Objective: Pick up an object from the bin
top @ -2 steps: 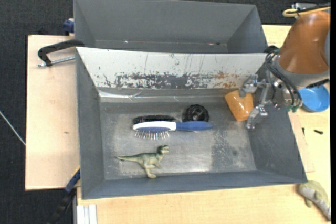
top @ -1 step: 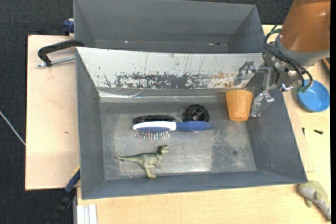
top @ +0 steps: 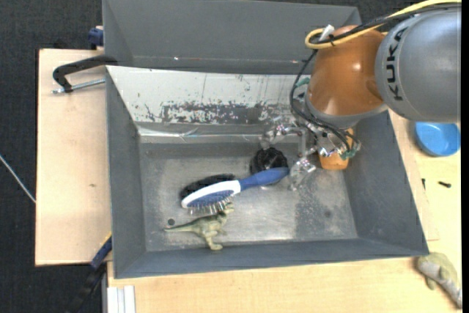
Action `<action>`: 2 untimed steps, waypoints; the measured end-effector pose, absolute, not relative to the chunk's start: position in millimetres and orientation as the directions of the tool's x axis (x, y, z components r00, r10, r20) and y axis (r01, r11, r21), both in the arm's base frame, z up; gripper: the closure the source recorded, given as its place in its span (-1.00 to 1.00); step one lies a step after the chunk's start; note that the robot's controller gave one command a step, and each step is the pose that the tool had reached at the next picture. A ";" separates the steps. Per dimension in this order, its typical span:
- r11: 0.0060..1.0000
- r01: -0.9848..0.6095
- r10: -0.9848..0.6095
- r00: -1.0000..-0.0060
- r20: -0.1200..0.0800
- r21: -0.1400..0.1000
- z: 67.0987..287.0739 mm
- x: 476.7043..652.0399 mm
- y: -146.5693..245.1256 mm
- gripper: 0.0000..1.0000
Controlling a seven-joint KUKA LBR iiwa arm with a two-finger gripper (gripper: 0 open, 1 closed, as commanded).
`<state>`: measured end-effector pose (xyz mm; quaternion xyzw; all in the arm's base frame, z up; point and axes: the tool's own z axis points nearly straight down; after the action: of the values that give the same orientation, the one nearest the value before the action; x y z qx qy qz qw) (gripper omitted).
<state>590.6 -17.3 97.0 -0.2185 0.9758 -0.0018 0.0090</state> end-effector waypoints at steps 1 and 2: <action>0.927 -0.374 -0.374 -0.927 -0.002 0.001 115.2 529.8 4.1 -1.00; 0.928 -0.373 -0.373 -0.928 -0.004 0.000 114.3 531.1 3.0 1.00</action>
Offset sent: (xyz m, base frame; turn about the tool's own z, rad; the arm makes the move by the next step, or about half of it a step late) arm -0.0607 0.0195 0.0163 0.0577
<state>531.1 3.0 114.3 -0.1900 0.9818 0.0003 0.0018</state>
